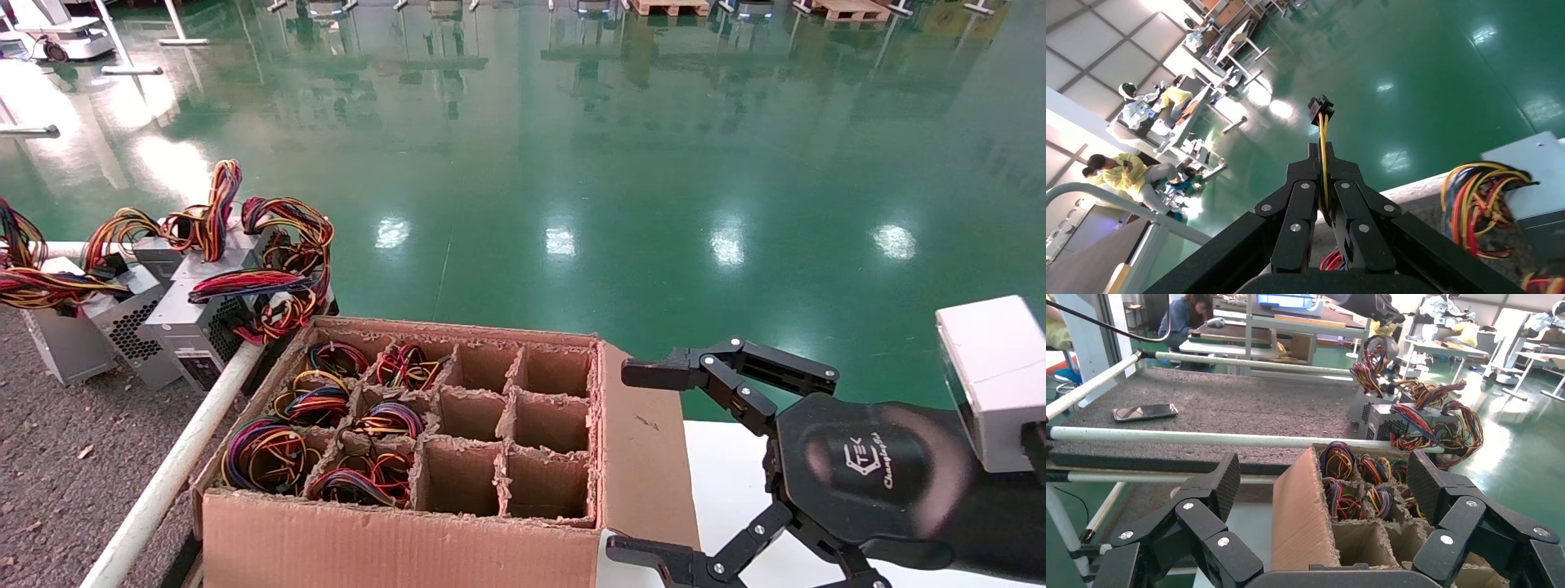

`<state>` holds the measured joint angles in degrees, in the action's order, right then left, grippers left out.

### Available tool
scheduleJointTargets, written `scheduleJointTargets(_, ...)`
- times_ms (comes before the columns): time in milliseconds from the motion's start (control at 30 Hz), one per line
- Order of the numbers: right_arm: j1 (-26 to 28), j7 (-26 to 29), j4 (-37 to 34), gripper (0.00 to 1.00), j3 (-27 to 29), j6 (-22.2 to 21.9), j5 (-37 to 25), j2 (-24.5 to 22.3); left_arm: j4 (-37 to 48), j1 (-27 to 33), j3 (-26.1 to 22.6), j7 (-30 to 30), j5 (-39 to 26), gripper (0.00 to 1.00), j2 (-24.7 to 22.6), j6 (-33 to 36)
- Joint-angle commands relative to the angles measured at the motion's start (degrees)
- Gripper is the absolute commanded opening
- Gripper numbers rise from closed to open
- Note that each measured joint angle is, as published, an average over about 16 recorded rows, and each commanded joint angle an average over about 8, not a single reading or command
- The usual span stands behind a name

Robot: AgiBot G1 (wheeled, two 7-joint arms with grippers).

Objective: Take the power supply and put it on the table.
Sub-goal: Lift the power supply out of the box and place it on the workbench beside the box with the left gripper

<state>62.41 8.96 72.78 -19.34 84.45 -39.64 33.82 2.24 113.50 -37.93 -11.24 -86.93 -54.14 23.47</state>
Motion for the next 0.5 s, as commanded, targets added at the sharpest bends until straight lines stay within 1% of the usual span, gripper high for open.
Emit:
scheduleJointTargets(33, 0.0, 0.0, 0.0, 1.0, 0.0, 0.0, 0.0, 0.0, 0.1, -0.1, -0.1, 0.5, -0.2, 0.0, -0.4, -0.1)
scheduleJointTargets(500, 0.0, 0.0, 0.0, 1.0, 0.0, 0.0, 0.0, 0.0, 0.6, -1.0, -1.2, 3.7, -1.8, 0.0, -0.1, -0.2)
